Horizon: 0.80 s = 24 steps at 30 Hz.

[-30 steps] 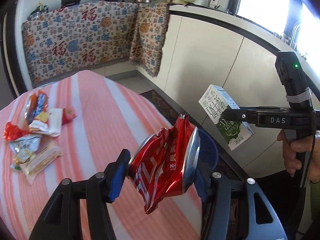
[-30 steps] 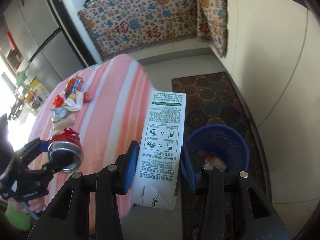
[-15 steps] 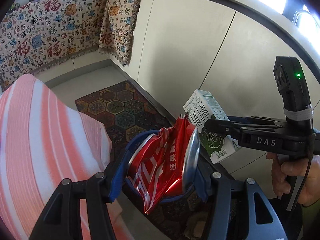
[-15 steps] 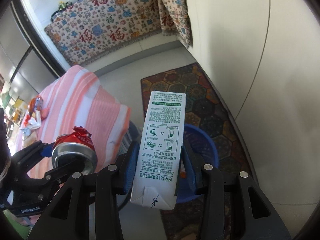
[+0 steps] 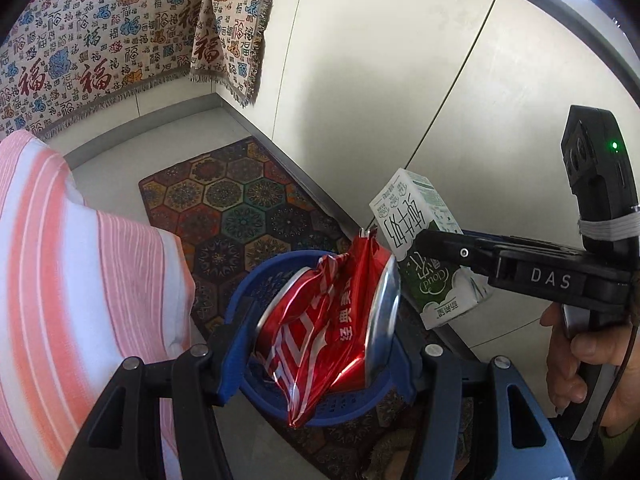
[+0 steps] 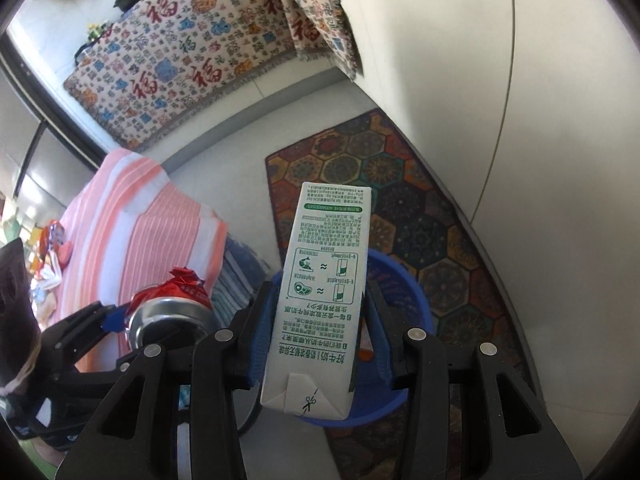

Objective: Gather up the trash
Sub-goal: 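Carry the can and carton over the blue wastebasket and open both tools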

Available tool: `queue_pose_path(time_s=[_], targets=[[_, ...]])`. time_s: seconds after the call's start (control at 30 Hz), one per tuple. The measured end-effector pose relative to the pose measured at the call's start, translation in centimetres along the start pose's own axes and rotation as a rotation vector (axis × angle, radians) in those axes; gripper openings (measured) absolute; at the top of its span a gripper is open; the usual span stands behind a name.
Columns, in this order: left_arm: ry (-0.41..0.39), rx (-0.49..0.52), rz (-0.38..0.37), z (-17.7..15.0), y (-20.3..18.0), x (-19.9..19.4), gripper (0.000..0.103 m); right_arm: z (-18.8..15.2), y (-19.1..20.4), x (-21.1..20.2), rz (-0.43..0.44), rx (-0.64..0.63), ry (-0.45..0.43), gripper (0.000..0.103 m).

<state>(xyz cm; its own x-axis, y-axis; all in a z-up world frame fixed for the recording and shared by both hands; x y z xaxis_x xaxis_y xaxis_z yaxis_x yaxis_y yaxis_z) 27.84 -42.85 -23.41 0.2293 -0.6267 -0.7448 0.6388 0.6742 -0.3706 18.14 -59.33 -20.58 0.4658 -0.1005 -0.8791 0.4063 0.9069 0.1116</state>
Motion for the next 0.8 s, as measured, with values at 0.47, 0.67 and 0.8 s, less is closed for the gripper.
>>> queue_pose_path(time_s=[0.47, 0.67, 0.8], targets=[[0.045, -0.005, -0.038, 0.8, 0.1, 3.1, 0.078, 0.4, -2.2, -1.1, -0.036, 0.088, -0.051, 0.079], [0.015, -0.025, -0.032, 0.2, -0.1, 1.8, 0.078, 0.9, -2.1, -2.6, -0.054, 0.080, -0.111, 0.082], [-0.049, -0.043, -0.014, -0.6, -0.2, -1.5, 0.078, 1.1, -0.6, -3.6, -0.089, 0.038, -0.158, 0.085]])
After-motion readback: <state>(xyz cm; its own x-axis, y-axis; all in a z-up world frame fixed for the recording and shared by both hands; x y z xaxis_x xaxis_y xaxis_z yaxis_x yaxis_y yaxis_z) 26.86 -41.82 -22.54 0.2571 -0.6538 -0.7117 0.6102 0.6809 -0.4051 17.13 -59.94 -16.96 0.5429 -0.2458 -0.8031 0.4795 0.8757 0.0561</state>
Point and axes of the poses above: each gripper's, at about its wrist camera, not at the fingertips, and x roughly the way its jaws point, y to its left, z to its top, the point moved 3 cm from there along x, roughly the way its jaws point, and after that the axes turned 9 degrees about -z, right-handed, at the moved point
